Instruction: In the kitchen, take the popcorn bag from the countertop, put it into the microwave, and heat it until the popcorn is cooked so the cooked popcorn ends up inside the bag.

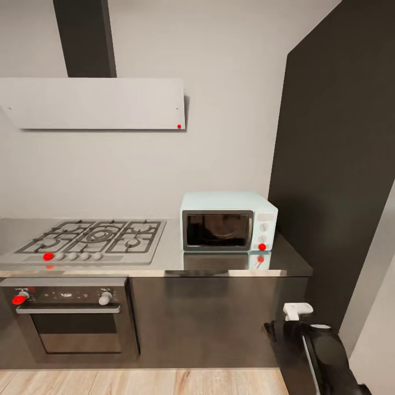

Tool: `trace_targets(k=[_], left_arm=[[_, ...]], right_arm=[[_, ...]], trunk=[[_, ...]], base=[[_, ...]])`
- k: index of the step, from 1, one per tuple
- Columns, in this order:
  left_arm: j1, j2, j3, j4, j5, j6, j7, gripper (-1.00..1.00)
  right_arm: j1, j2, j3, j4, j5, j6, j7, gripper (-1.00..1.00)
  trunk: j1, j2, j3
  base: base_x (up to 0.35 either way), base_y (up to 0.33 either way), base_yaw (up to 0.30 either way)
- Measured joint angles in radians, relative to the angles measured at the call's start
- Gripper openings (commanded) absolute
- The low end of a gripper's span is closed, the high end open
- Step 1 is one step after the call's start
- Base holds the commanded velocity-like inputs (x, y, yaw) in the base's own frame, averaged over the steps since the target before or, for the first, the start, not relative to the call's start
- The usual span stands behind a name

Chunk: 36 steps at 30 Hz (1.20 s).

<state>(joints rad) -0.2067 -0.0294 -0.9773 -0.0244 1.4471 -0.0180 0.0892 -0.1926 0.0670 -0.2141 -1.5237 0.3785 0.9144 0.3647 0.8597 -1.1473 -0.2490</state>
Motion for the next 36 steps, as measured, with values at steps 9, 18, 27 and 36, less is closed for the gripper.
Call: trace_targets(k=[9, 18, 27, 36], left_arm=[[0.0, 0.003, 0.001, 0.0, 0.001, 0.0, 0.0, 1.0], [0.0, 0.003, 0.001, 0.0, 0.001, 0.0, 0.0, 1.0], [0.0, 0.003, 0.001, 0.0, 0.001, 0.0, 0.0, 1.0], [0.0, 0.003, -0.001, 0.0, 0.0, 0.0, -0.001, 1.0]], right_arm=[[-0.384, -0.001, -0.001, -0.019, -0.001, 0.13, -0.006, 1.0], [-0.457, 0.013, -0.022, 0.013, -0.002, 0.006, -0.014, 1.0], [-0.447, 0.018, -0.136, 0.357, 0.001, -0.387, -0.014, 1.0], [-0.447, 0.016, -0.169, 0.349, 0.003, -0.394, -0.014, 1.0]], trunk=[[0.0, 0.0, 0.0], [0.0, 0.0, 0.0], [0.0, 0.0, 0.0], [0.0, 0.0, 0.0]], base=[[0.0, 0.0, 0.0], [0.0, 0.0, 0.0], [0.0, 0.0, 0.0], [0.0, 0.0, 0.0]])
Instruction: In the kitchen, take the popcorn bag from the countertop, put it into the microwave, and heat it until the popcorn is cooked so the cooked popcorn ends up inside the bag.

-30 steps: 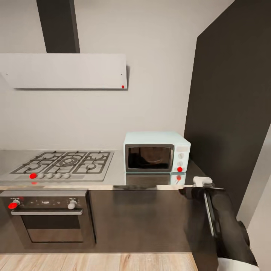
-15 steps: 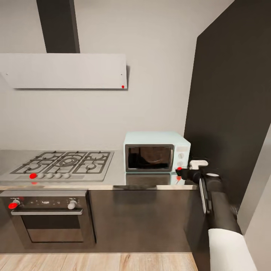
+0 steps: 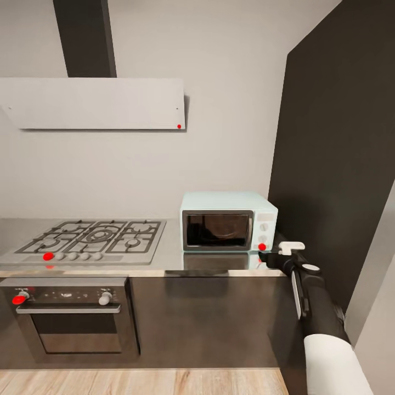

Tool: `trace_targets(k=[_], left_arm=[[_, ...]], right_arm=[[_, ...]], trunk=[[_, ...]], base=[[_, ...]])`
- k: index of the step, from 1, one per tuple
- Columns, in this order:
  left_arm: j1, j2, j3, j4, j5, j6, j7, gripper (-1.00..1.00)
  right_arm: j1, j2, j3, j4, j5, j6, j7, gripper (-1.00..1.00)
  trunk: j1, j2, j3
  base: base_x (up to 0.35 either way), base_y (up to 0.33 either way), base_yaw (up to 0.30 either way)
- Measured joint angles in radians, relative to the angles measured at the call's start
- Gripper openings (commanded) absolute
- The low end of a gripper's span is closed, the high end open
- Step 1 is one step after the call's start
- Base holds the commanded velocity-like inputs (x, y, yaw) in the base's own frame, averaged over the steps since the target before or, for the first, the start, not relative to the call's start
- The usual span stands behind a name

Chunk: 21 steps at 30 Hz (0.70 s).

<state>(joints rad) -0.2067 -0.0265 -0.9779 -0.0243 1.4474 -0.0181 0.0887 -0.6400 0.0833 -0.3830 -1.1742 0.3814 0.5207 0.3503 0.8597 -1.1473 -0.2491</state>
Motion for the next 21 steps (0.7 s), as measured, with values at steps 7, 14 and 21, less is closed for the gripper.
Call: trace_targets(k=[7, 14, 21], left_arm=[[0.0, 0.0, 0.0, -0.002, -0.002, 0.0, -0.001, 1.0], [0.0, 0.0, 0.0, -0.002, -0.001, 0.0, -0.001, 1.0], [0.0, 0.0, 0.001, -0.002, 0.0, 0.0, -0.001, 1.0]], right_arm=[[0.0, -0.001, -0.014, 0.008, 0.004, -0.006, -0.003, 1.0], [0.0, -0.003, -0.014, 0.011, 0.004, -0.007, -0.003, 1.0], [0.001, -0.004, -0.045, 0.013, 0.003, -0.007, 0.0, 1.0]], trunk=[[0.0, 0.0, 0.0], [0.0, 0.0, 0.0], [0.0, 0.0, 0.0]], base=[[0.141, 0.0, 0.0], [0.202, 0.0, 0.0], [0.029, 0.0, 0.0]])
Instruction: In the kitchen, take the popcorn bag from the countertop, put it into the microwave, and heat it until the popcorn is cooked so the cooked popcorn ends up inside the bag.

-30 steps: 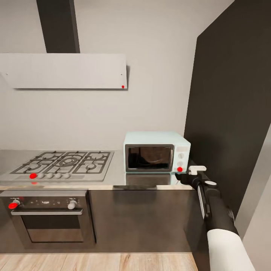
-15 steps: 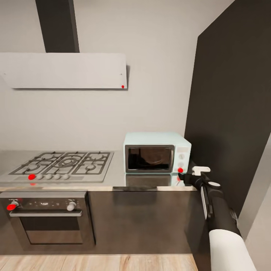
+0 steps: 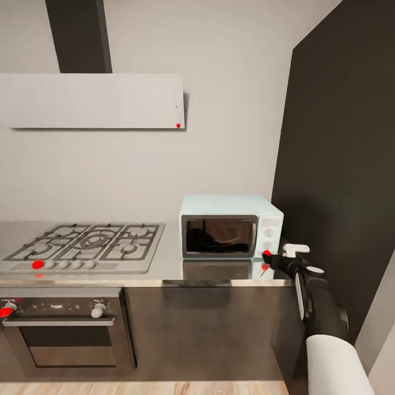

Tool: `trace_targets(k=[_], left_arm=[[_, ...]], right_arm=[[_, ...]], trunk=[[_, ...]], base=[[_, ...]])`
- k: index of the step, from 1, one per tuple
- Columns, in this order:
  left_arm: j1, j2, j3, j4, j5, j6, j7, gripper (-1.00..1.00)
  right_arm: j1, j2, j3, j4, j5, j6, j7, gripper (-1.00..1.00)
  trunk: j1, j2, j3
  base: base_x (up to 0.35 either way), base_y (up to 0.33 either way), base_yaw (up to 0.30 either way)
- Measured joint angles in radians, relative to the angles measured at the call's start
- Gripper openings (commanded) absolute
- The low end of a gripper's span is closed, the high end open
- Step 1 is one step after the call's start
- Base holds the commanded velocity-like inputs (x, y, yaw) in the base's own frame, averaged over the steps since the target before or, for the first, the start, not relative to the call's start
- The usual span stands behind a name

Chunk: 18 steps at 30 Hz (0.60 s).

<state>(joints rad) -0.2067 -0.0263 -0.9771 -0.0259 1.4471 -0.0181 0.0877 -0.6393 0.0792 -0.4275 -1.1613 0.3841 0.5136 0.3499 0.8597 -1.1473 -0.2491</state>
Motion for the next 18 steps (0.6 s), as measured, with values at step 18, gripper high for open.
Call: trace_targets(k=[18], left_arm=[[0.0, 0.001, 0.0, 0.001, 0.0, 0.0, 0.0, 1.0]], right_arm=[[-0.001, -0.04, -0.01, 0.109, 0.006, -0.079, 0.001, 1.0]], trunk=[[0.0, 0.0, 0.0]], base=[[0.065, 0.0, 0.0]])
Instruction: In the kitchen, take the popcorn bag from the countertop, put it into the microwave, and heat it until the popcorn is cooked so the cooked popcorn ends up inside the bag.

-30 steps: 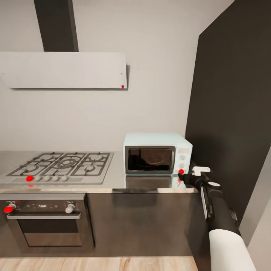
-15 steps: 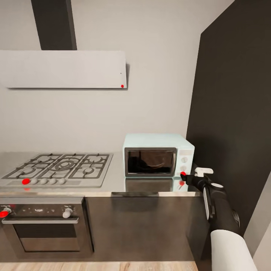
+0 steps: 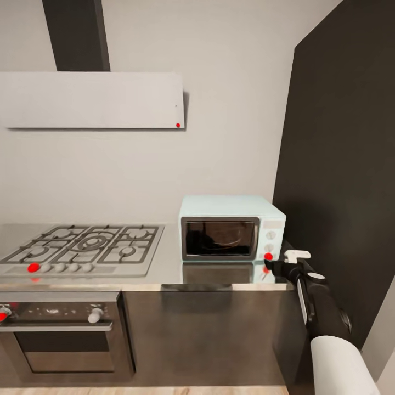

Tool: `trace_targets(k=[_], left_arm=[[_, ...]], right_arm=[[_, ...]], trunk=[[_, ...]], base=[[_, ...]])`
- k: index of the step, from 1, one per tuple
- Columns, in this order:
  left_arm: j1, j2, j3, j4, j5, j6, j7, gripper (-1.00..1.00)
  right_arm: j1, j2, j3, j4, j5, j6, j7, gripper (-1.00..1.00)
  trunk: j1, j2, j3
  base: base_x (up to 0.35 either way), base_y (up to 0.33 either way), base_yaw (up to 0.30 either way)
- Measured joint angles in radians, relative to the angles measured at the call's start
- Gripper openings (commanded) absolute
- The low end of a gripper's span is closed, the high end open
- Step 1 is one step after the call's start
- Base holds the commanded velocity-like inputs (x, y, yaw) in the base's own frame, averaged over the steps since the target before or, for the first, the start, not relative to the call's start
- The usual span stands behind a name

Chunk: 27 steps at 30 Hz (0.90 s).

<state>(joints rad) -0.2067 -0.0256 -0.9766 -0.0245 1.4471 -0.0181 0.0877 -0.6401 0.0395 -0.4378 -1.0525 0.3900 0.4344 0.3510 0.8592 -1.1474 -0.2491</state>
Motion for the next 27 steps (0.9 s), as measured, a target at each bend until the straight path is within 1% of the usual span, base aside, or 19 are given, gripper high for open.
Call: trace_targets(k=[4, 8, 9, 23, 27], left_arm=[[0.0, 0.0, 0.0, 0.0, 0.0, 0.0, 0.0, 1.0], [0.0, 0.001, 0.0, 0.0, 0.001, 0.0, 0.0, 1.0], [0.0, 0.001, 0.0, 0.0, 0.001, 0.0, 0.0, 1.0], [0.0, 0.0, 0.0, -0.001, 0.001, 0.0, 0.001, 1.0], [0.0, -0.001, -0.001, 0.0, 0.0, 0.0, 0.002, 1.0]], right_arm=[[0.0, -0.001, 0.0, 0.0, 0.001, -0.001, 0.0, 1.0], [0.0, -0.001, 0.0, 0.0, 0.001, -0.001, 0.0, 1.0], [0.0, -0.001, -0.001, 0.0, 0.0, -0.001, 0.003, -1.0], [0.0, -0.002, -0.002, -0.001, 0.002, 0.002, 0.002, -1.0], [0.0, -0.008, -0.002, -0.001, 0.002, 0.002, 0.001, -1.0]], trunk=[[0.0, 0.0, 0.0], [0.0, 0.0, 0.0], [0.0, 0.0, 0.0], [0.0, 0.0, 0.0], [0.0, 0.0, 0.0]], base=[[0.142, 0.0, 0.0], [0.041, 0.0, 0.0], [0.004, 0.0, 0.0], [0.002, 0.0, 0.0], [0.148, -0.095, 0.0]])
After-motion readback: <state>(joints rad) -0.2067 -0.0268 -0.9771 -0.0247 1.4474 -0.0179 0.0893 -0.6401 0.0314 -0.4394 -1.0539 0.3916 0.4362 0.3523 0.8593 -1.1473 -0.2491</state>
